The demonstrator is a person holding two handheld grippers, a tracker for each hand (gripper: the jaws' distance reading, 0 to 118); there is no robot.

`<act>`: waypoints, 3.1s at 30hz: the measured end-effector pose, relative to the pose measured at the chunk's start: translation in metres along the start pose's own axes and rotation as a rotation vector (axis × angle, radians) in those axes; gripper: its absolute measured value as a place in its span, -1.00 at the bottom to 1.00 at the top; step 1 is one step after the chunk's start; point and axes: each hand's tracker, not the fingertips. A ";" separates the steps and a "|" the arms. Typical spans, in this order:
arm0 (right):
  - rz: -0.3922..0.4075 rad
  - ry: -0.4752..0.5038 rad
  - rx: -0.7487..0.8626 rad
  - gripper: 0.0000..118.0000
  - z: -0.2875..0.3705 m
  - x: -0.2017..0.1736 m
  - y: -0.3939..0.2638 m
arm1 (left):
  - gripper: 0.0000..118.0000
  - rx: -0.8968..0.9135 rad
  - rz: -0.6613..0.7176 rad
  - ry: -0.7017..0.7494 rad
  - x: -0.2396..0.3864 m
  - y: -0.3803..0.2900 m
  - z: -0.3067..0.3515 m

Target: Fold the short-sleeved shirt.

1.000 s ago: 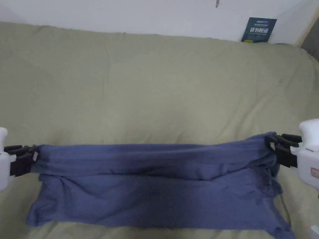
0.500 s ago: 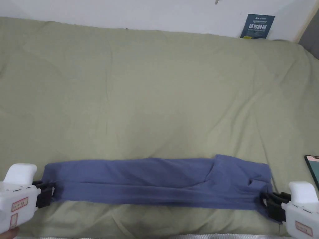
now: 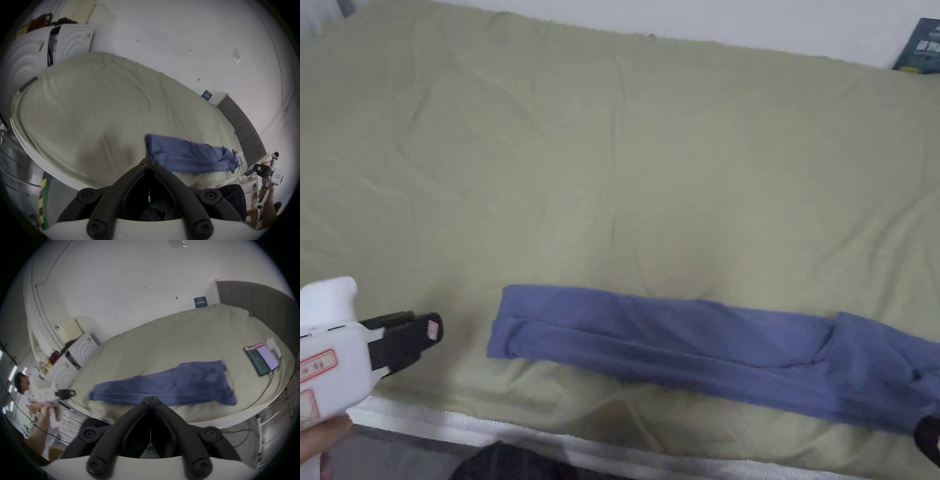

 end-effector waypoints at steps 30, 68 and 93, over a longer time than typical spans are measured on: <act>0.040 -0.025 -0.119 -1.00 -0.047 -0.087 -0.021 | -0.82 -0.359 0.377 -0.708 -0.066 0.025 -0.199; -0.123 0.018 0.109 -1.00 0.026 0.018 -0.041 | -0.90 -0.383 0.165 -0.387 0.233 0.018 -0.226; -0.075 0.069 0.099 -1.00 0.030 0.008 -0.060 | -1.00 -0.336 -0.059 -0.279 0.204 -0.002 -0.190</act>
